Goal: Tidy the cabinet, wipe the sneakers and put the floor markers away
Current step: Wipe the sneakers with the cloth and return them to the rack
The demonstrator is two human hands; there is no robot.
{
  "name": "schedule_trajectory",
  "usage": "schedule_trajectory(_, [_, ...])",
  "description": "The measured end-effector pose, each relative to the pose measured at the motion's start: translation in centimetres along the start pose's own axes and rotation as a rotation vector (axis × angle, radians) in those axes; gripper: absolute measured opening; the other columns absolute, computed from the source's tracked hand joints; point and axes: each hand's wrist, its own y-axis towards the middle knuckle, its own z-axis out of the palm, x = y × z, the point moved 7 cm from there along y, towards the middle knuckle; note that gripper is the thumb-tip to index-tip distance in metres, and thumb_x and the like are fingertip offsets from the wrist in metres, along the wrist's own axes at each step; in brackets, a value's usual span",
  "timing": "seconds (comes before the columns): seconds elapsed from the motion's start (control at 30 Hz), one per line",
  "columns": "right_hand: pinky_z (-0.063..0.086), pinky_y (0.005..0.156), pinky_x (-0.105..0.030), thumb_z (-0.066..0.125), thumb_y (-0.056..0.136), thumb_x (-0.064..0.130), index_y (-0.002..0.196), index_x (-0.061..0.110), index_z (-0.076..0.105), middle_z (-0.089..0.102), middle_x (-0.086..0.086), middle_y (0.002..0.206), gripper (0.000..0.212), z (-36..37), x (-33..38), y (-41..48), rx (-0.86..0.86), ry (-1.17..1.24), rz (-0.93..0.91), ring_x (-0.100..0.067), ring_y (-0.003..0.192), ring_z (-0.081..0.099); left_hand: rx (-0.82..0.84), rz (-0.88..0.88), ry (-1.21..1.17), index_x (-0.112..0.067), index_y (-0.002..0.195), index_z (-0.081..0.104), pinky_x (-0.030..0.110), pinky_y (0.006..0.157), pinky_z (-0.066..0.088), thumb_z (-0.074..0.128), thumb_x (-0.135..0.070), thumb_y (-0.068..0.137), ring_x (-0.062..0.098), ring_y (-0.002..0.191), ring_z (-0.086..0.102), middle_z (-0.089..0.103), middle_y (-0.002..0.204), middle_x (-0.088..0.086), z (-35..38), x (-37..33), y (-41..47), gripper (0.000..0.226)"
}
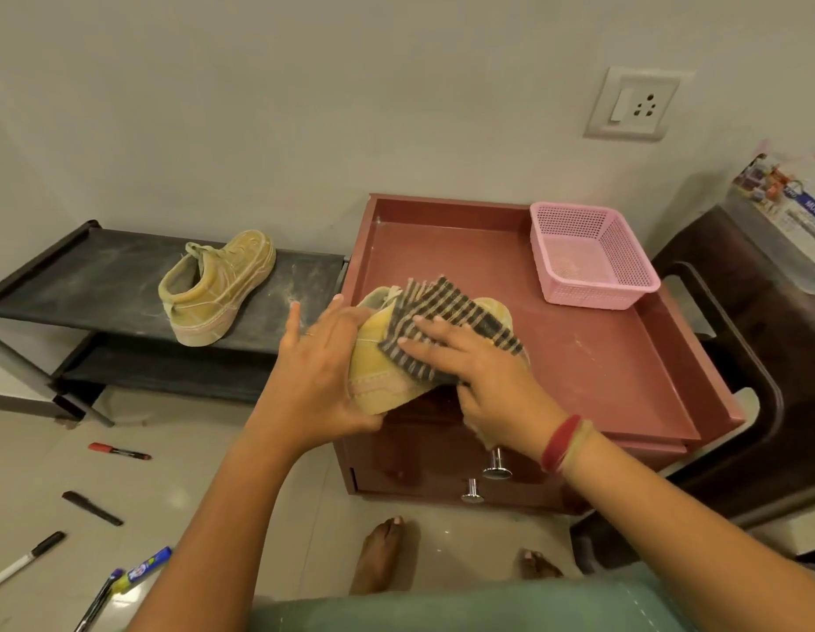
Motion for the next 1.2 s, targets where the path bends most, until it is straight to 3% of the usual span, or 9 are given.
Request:
schedule_trajectory(0.13, [0.016,0.117,-0.040,0.041,0.073,-0.010,0.135,0.029,0.046,0.037,0.003,0.147,0.074,-1.9,-3.0,0.4,-0.072,-0.034,0.148,-0.010,0.135,0.028,0.007,-0.008,-0.010,-0.024,0.134,0.033,0.055,0.114,-0.004,0.071,-0.051,0.052,0.023,0.144,0.022,0.048,0.137,-0.004,-0.2,-0.1,0.2,0.094])
schedule_trajectory(0.27, [0.015,0.113,-0.024,0.042,0.072,-0.013,0.136,0.026,0.046,0.037,0.002,0.147,0.075,-1.6,-2.1,-0.2,-0.032,-0.047,0.147,-0.017,0.135,0.032,0.016,0.019,0.020,-0.023,0.134,0.033,0.054,0.113,-0.007,0.075,-0.047,0.051,0.016,0.144,0.013,0.044,0.139,-0.006,0.0,-0.2,0.1,0.096])
schedule_trajectory(0.4, [0.004,0.117,-0.038,0.043,0.075,-0.010,0.138,0.029,0.042,0.037,0.002,0.147,0.075,-2.5,-4.8,-0.1,-0.017,-0.205,0.224,-0.019,0.134,0.035,0.020,-0.002,-0.001,-0.024,0.134,0.031,0.054,0.114,-0.007,0.069,-0.048,0.052,0.012,0.145,0.009,0.039,0.140,-0.008,-0.1,0.0,0.0,0.094])
schedule_trajectory(0.47, [0.003,0.117,-0.038,0.042,0.078,-0.008,0.140,0.026,0.040,0.038,-0.001,0.147,0.071,-3.2,-6.2,0.4,-0.028,-0.280,0.305,-0.020,0.134,0.036,0.029,0.007,-0.005,-0.026,0.135,0.030,0.055,0.114,-0.005,0.071,-0.046,0.051,0.013,0.145,0.010,0.038,0.141,-0.008,0.0,-0.4,0.1,0.095])
schedule_trajectory(0.63, [0.005,0.118,-0.032,0.041,0.078,-0.009,0.141,0.027,0.037,0.031,0.002,0.151,0.073,-1.9,-3.0,-0.5,0.054,-0.161,0.181,-0.017,0.138,0.029,0.017,-0.021,0.008,-0.027,0.133,0.031,0.056,0.113,-0.002,0.063,-0.053,0.051,0.011,0.142,0.017,0.042,0.138,-0.005,-0.2,0.2,0.0,0.093])
schedule_trajectory(0.77, [0.004,0.118,-0.039,0.042,0.080,-0.005,0.140,0.027,0.039,0.029,0.002,0.152,0.068,-3.5,-6.6,-0.1,0.027,-0.294,0.364,-0.018,0.137,0.031,0.044,0.013,0.083,-0.027,0.135,0.032,0.061,0.114,0.003,0.076,-0.048,0.051,0.020,0.142,0.025,0.041,0.138,-0.004,0.3,-0.5,0.2,0.098])
schedule_trajectory(0.97, [0.005,0.117,-0.031,0.041,0.080,-0.008,0.139,0.031,0.040,0.025,0.008,0.153,0.071,-2.0,-3.6,-1.2,0.038,-0.097,0.249,-0.015,0.140,0.025,0.068,-0.011,0.160,-0.026,0.137,0.031,0.062,0.113,0.007,0.083,-0.052,0.048,0.023,0.138,0.031,0.042,0.136,-0.003,0.6,0.3,0.1,0.106])
schedule_trajectory(1.1, [0.004,0.118,-0.039,0.041,0.081,-0.007,0.139,0.028,0.041,0.025,0.001,0.154,0.067,-3.1,-7.3,-0.5,-0.003,-0.263,0.384,-0.019,0.138,0.029,0.059,0.002,0.187,-0.024,0.138,0.030,0.062,0.112,0.005,0.084,-0.042,0.049,0.025,0.141,0.026,0.038,0.139,0.000,0.7,-0.4,0.2,0.105])
schedule_trajectory(1.2, [0.013,0.115,-0.029,0.039,0.082,-0.010,0.135,0.021,0.047,0.027,-0.003,0.153,0.063,-3.4,-9.3,-0.6,-0.086,-0.035,0.471,-0.023,0.139,0.028,0.031,0.038,0.237,-0.022,0.138,0.032,0.060,0.110,0.002,0.085,-0.041,0.048,0.026,0.142,0.022,0.038,0.140,0.002,0.7,-1.1,0.4,0.106])
